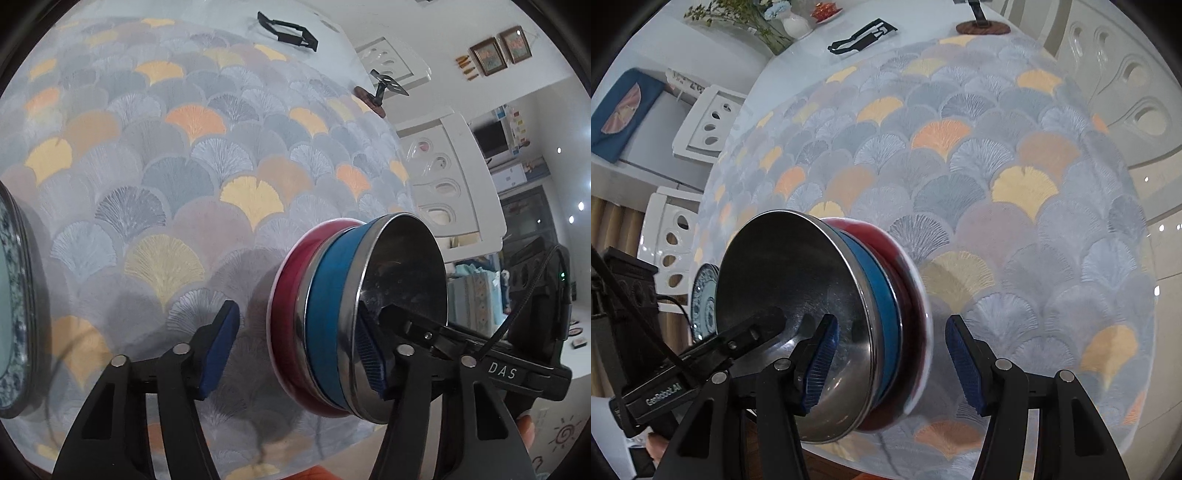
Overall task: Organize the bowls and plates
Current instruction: 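Lift the nested bowls with both grippers and carry them over the plate stack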
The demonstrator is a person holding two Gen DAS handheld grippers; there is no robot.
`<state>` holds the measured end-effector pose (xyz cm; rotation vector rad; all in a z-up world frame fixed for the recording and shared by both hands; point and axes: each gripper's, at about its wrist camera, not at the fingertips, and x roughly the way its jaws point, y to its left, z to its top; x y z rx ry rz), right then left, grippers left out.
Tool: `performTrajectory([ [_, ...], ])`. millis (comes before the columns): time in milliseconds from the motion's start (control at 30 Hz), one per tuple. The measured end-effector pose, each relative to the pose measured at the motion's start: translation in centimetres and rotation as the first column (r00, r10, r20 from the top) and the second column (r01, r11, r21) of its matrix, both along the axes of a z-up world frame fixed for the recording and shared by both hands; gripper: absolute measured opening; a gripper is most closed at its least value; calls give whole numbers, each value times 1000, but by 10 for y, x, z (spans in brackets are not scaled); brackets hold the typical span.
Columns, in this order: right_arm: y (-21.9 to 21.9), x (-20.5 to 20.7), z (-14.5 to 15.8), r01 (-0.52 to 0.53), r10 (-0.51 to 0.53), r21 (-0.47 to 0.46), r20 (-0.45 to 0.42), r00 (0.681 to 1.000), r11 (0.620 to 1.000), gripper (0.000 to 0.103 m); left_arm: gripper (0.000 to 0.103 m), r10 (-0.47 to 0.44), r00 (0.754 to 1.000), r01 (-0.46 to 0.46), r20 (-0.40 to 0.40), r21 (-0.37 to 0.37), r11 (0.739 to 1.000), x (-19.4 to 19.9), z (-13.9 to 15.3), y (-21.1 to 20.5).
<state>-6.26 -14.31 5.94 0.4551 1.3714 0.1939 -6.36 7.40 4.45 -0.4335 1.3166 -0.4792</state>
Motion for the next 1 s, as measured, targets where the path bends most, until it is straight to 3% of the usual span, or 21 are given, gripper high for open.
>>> performTrajectory([
  [100,0,1,-2,7,-7,16,4,1000,1000,56,47,15,999,-17,-30,-64,998,1,-6,3],
  [233,2,2,-6,1,-1,34,-3,1000,999,47,42,17,999,-19,-31,-67,998,1,-8,1],
  [533,4,2,-10,0,-1,37,8,1000,999,42,37,21,1000,-22,-12,-33,999,-1,-8,-3],
  [800,11,0,-4,-37,37,-24,36,999,999,42,37,24,1000,-24,11,3,1000,-3,-3,-7],
  [1000,21,2,7,-77,80,-52,58,995,996,42,37,23,998,-28,59,87,996,-4,11,-10],
])
